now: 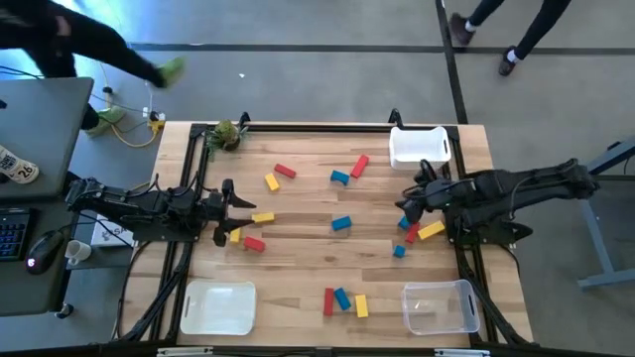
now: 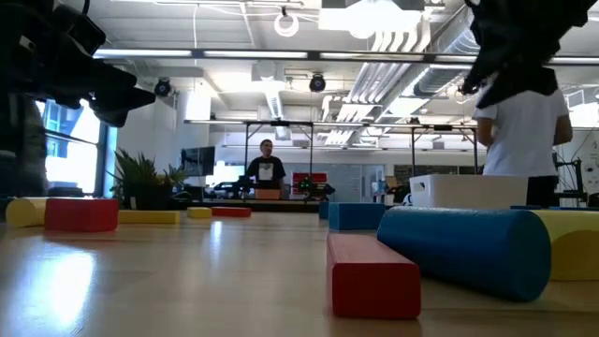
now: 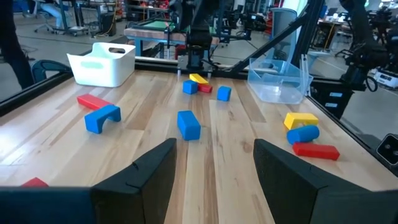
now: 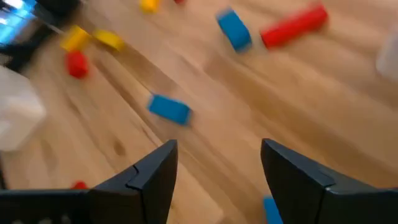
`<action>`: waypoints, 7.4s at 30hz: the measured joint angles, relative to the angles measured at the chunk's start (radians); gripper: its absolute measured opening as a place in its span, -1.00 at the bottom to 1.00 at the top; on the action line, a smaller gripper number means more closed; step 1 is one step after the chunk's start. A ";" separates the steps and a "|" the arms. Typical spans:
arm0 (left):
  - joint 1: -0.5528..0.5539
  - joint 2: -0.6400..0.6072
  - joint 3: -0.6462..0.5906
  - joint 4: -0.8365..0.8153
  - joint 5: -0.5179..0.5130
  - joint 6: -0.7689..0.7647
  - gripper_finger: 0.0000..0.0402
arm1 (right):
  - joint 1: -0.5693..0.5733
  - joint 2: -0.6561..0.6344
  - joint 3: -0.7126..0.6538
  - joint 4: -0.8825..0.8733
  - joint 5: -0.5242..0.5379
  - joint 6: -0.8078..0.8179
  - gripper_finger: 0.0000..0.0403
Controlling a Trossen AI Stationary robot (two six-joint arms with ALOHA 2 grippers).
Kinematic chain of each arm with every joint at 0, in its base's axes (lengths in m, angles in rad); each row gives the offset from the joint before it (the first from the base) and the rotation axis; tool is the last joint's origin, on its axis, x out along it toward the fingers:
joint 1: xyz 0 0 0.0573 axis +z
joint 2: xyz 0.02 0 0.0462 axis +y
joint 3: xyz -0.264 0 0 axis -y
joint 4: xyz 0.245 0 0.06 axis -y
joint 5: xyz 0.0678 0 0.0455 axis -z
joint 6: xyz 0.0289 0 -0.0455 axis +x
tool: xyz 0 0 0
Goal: Sort & place blocks by color
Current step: Put the blue block into the top white bin, then put the yellow block into the bottom white bin
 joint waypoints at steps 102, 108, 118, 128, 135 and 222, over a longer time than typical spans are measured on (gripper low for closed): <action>0.000 0.000 0.000 -0.007 -0.002 -0.178 0.01 | -0.581 0.706 0.470 -0.274 0.274 -0.277 -0.43; 0.000 0.000 0.013 0.006 0.001 -0.180 0.01 | -0.712 0.706 0.434 -0.273 0.204 -0.297 -0.43; 0.000 0.019 0.138 -0.085 0.003 -0.069 0.01 | -0.862 0.707 0.428 -0.255 0.112 -0.306 -0.43; 0.000 0.197 0.324 -0.406 -0.070 -0.045 0.01 | -0.918 0.707 0.428 -0.213 0.002 -0.329 -0.40; 0.000 0.375 0.383 -0.466 -0.125 -0.050 0.01 | -0.917 0.707 0.428 -0.213 0.006 -0.351 -0.30; 0.202 1.286 0.638 -0.611 0.086 0.112 -0.66 | -0.234 0.503 0.430 -0.067 -0.159 -0.215 0.14</action>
